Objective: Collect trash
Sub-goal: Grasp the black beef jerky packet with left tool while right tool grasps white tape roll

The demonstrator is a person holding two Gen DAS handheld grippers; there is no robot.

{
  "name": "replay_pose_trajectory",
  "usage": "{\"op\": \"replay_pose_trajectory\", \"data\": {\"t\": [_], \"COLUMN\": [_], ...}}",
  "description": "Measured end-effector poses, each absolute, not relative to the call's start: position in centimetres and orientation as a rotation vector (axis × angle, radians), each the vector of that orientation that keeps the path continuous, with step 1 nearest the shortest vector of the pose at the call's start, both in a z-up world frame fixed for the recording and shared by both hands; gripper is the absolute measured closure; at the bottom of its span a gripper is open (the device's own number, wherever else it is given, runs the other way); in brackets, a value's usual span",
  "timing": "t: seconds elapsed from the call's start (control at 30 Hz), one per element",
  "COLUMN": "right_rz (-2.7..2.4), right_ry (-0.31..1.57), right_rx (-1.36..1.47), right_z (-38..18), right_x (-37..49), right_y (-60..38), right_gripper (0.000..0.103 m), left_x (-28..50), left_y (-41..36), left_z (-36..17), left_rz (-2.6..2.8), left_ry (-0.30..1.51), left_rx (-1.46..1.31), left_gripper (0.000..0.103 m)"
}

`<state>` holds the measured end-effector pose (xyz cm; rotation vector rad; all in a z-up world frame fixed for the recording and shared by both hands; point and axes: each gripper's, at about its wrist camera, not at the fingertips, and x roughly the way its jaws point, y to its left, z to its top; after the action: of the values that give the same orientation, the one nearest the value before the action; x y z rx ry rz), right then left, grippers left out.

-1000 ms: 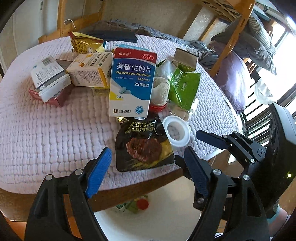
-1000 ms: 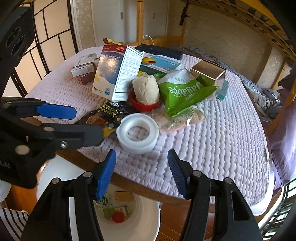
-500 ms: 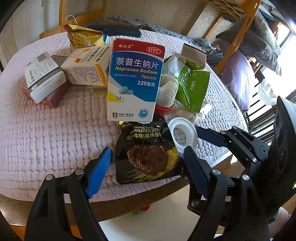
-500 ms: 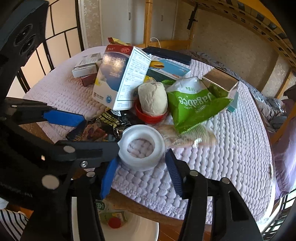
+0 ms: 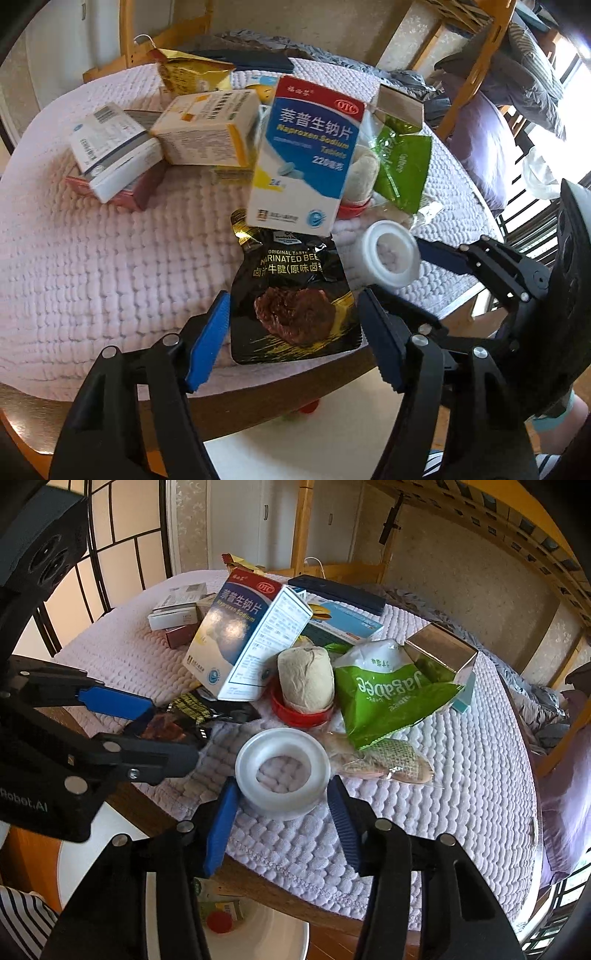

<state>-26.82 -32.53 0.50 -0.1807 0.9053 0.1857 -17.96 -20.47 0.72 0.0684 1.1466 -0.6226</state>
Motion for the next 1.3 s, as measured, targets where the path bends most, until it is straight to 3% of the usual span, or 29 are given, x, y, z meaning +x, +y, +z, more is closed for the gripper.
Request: {"op": "replay_pose_trajectory", "data": {"t": [0.97,1.13,1.3], "right_rz": [0.176,0.160,0.161], "right_ry": [0.940,0.930,0.930], "right_rx": [-0.087,-0.076,-0.067], "right_z": [0.8,0.6,0.6], "right_x": [-28.4,-27.9,-27.6], "right_y": [-32.6,-32.3,-32.2], "right_gripper": [0.055,0.048,0.054], "left_x": [-20.3,-20.3,-20.6], "left_y": [-19.0,-19.0,-18.9], "left_z": [0.7,0.8,0.8], "left_rz": [-0.601,-0.596,-0.594], "left_ry": [1.112,1.104,1.096], "left_rx": [0.117,0.116,0.119], "left_gripper": [0.033,0.033,0.032]}}
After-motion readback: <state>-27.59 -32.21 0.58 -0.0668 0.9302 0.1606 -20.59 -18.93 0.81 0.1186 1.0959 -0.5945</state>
